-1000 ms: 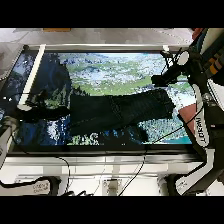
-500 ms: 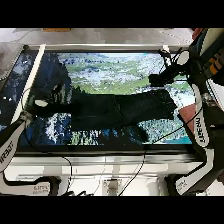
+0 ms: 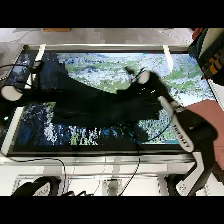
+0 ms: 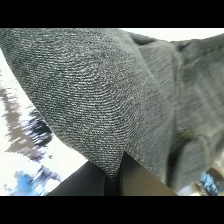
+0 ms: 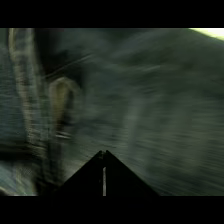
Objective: Fold the clothes and pants, and hang the long-sleeved shirts on hangers.
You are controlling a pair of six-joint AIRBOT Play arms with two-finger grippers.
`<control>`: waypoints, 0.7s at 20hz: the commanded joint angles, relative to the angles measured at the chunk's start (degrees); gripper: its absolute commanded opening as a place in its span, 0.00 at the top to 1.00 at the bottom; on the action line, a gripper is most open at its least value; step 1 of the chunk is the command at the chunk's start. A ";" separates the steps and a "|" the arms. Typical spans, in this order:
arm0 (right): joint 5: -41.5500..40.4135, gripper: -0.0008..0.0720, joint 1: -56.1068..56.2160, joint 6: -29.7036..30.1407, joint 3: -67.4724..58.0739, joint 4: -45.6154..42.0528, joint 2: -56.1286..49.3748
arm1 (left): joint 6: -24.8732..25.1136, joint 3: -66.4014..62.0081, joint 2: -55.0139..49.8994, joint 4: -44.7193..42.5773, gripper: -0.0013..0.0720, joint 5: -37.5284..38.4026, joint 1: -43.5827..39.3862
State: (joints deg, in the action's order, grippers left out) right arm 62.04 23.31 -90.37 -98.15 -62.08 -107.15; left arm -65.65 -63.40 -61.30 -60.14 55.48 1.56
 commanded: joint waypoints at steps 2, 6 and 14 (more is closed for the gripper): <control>-20.35 0.95 13.60 -3.69 2.73 15.69 -5.92 | -10.60 -0.46 8.48 -7.78 0.95 5.11 -0.04; -18.75 0.94 14.73 -3.74 2.10 6.43 -5.49 | -15.34 -0.46 6.19 -1.31 0.95 4.79 -0.70; 2.60 0.94 -9.66 -2.97 2.01 -12.96 8.13 | -14.91 -2.73 -12.46 20.98 0.96 -23.08 -21.88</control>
State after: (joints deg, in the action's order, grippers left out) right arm 58.00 21.96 -94.00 -96.12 -69.06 -103.81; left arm -80.58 -64.53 -66.78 -48.29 45.28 -11.88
